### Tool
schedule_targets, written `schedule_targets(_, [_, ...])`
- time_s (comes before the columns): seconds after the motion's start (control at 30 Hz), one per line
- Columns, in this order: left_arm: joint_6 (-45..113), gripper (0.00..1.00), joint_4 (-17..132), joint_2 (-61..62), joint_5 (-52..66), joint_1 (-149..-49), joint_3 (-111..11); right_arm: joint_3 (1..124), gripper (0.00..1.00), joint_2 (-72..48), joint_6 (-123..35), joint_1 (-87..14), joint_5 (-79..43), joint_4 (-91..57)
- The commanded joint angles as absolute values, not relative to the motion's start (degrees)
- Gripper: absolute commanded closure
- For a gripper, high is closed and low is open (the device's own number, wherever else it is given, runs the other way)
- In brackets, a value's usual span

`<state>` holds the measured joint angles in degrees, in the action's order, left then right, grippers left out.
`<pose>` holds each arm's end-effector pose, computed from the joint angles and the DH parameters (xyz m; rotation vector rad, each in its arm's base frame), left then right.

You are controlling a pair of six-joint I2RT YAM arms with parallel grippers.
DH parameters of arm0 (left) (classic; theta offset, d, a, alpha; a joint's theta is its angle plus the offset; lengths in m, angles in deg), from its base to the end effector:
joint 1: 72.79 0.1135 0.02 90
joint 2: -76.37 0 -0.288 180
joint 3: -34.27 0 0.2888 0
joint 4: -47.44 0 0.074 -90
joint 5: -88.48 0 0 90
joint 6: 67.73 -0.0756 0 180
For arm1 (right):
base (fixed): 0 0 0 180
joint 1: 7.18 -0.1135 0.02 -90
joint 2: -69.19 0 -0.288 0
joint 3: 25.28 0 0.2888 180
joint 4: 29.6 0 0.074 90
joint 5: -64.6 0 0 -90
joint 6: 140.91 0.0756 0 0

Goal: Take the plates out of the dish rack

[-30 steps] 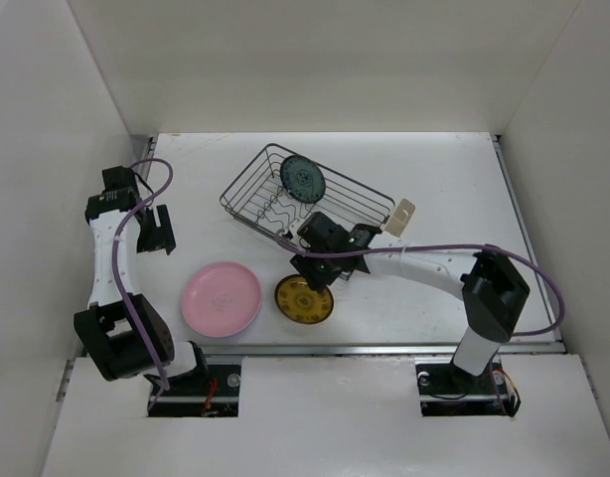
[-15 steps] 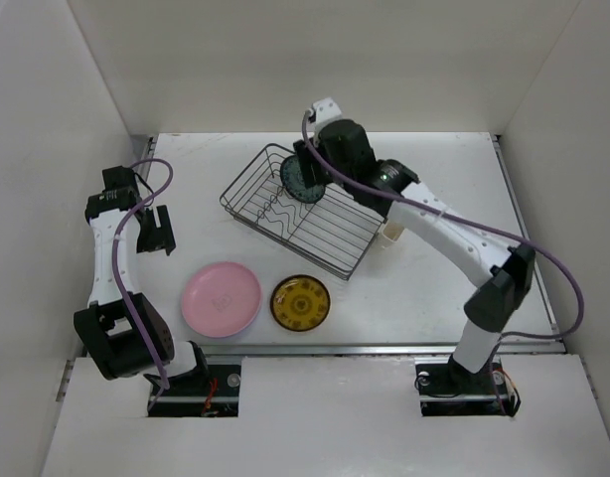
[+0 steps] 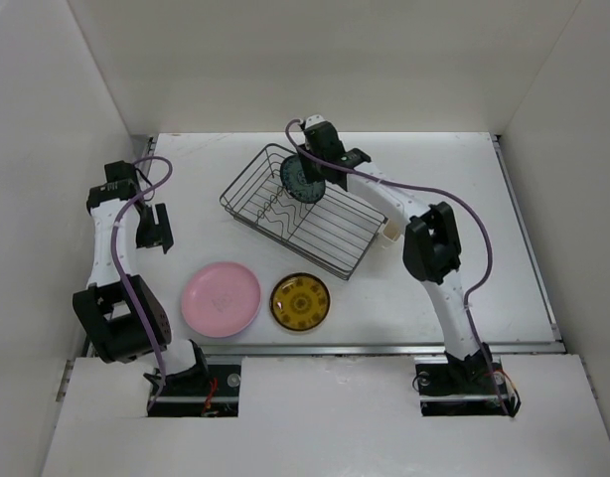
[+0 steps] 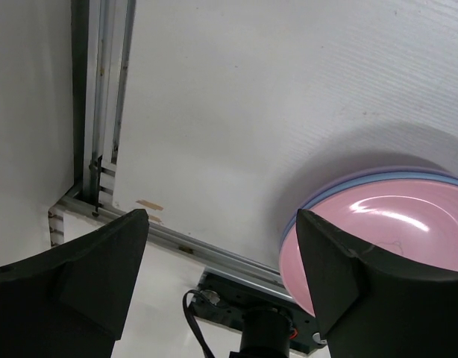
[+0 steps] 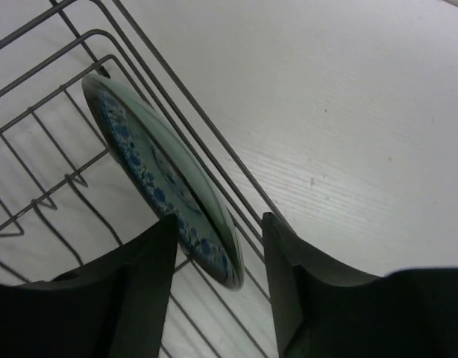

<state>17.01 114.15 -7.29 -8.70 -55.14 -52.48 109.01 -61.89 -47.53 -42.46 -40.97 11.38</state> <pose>0.3238 0.1129 0.2818 -0.3309 2.6802 0.2917 0.5127 0.3379 0.2568 -0.4623 2.1538 0.0731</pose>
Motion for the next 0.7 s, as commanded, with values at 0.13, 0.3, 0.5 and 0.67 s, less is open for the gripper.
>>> schedule_targets(0.13, [17.0,0.22,115.1,-8.5,-10.7,-55.4,-55.3,115.1,0.89,-63.6,-48.4,-41.6,-40.3,7.6])
schedule_targets(0.3, [17.0,0.22,115.1,-8.5,-10.7,-55.4,-55.3,109.8,1.00,-58.5,-52.9,-41.6,-43.0,5.7])
schedule_targets(0.5, [17.0,0.22,115.1,-9.1,-10.2,-55.4,-54.8,107.8,1.00,-51.4,-56.3,-43.4,-50.9,2.3])
schedule_targets(0.67, [17.0,0.22,115.1,-7.9,-9.7,-55.4,-54.8,107.3,1.00,-46.1,-58.5,-44.8,-54.4,0.6])
